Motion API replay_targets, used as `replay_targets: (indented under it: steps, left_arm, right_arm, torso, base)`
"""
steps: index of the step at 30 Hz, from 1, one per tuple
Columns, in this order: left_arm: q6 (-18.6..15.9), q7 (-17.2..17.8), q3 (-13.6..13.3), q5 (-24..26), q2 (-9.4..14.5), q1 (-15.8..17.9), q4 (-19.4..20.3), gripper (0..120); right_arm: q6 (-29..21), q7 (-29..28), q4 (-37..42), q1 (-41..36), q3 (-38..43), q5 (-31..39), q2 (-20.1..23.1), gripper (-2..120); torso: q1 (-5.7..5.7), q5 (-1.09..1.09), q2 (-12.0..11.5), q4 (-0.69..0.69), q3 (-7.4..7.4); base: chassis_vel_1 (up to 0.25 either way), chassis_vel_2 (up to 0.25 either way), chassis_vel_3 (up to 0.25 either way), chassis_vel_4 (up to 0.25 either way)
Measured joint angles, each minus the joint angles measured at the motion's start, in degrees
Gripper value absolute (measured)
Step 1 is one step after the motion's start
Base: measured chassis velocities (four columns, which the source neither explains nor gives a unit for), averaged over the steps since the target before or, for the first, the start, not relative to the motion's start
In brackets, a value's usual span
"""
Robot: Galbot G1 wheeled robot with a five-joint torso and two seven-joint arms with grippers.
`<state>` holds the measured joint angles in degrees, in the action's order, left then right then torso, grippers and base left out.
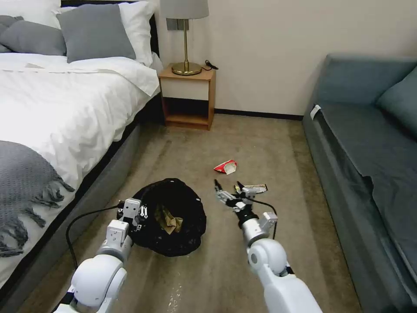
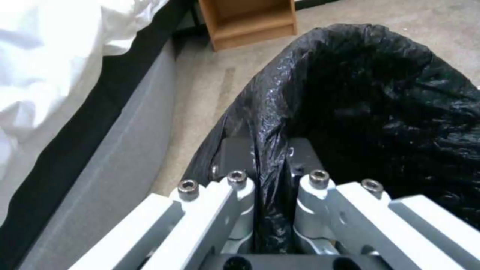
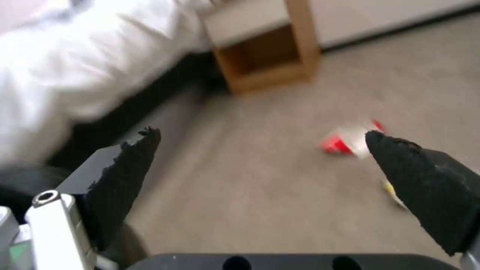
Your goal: Pick up the trash bin, then pick up the garbage on the floor and place it into the trash bin.
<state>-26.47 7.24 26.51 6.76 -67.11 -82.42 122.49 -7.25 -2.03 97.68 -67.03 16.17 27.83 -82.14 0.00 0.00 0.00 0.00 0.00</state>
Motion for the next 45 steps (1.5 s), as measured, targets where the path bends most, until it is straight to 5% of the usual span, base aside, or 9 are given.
replay_targets:
  steps: [8, 45]
  left_arm:
    - [0.14, 0.00, 0.22, -0.45, -0.05, 0.32, -0.50, 5]
    - [0.73, 0.03, -0.42, -0.93, 0.21, 0.58, -0.56, 5]
  right_arm:
    - [-4.76, -3.28, -5.96, 1.35, 3.73, -0.69, 1.68, 100]
    - [-2.66, -1.43, -11.76, 1.59, 8.89, 0.73, 3.89, 100]
  torso:
    - [0.00, 0.01, 0.00, 0.00, 0.00]
    - [0.00, 0.00, 0.00, 0.00, 0.00]
  base:
    - [0.000, 0.000, 0.000, 0.000]
    - [-0.002, 0.003, 0.002, -0.002]
